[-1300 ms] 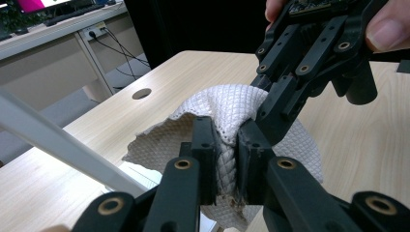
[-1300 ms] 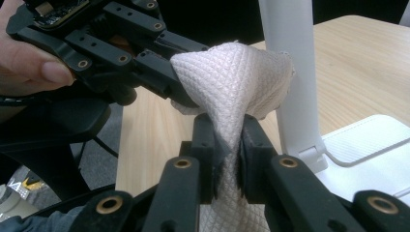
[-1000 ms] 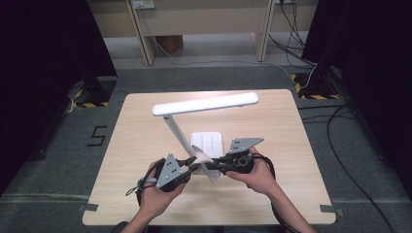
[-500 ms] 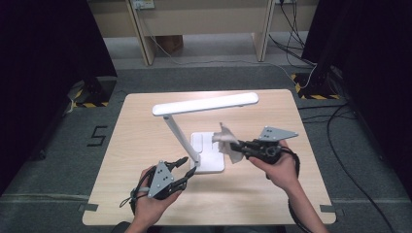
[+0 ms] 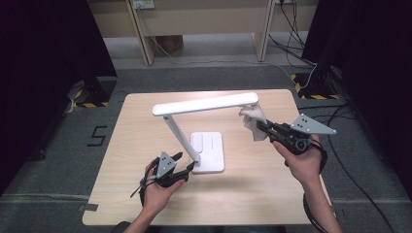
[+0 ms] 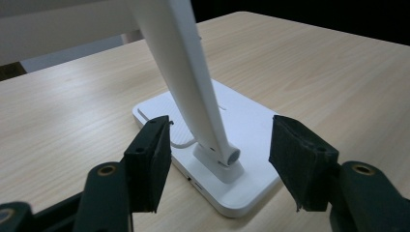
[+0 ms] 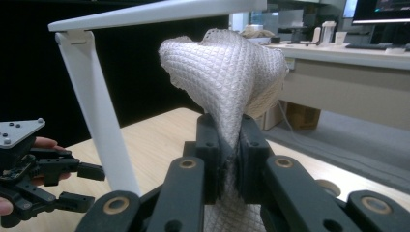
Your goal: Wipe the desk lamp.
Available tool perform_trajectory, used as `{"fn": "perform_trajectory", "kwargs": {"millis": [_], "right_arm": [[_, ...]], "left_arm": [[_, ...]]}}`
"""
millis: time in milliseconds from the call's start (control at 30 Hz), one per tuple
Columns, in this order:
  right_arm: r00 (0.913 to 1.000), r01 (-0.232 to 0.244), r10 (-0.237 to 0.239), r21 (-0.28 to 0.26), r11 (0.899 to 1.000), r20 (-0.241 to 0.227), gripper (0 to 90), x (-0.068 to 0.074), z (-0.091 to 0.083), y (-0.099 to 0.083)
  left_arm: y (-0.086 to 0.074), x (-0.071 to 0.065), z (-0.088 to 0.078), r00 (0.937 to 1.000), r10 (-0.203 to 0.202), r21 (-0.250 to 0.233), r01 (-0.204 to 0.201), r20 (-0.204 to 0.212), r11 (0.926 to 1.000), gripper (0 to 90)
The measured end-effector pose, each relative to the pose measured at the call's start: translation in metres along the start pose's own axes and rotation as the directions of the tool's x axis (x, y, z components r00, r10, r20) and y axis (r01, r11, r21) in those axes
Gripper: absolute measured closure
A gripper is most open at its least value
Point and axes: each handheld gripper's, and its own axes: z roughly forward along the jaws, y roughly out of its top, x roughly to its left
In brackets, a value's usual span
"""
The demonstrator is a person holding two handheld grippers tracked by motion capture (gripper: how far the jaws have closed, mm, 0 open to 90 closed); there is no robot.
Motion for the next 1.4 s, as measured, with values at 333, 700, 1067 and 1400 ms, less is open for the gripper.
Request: {"fn": "perform_trajectory", "kwargs": {"millis": [333, 700, 1067, 1400], "right_arm": [[0.9992, 0.029, -0.028, -0.037, 0.999, 0.03, 82.7, 0.002, 0.008, 0.012], [0.9976, 0.056, -0.054, -0.03, 0.998, 0.043, 82.7, 0.003, 0.009, 0.017], [0.9974, 0.057, -0.056, -0.028, 0.998, 0.046, 82.6, 0.002, 0.009, 0.016], [0.9977, 0.049, -0.048, -0.024, 0.999, 0.048, 82.6, 0.003, 0.01, 0.016]], "left_arm": [[0.01, 0.003, 0.002, 1.0, -0.005, -0.06, 0.005, 0.003, 0.9982, 38.9], [0.02, 0.002, 0.003, 0.9999, 0.001, -0.086, -0.002, -0.015, 0.9963, 43.4], [0.027, 0.002, 0.006, 0.9962, 0.002, -0.083, -0.01, -0.087, 0.9965, 54.4], [0.027, 0.001, 0.013, 0.9923, -0.058, -0.088, 0.048, -0.109, 0.9949, 60.2]]}}
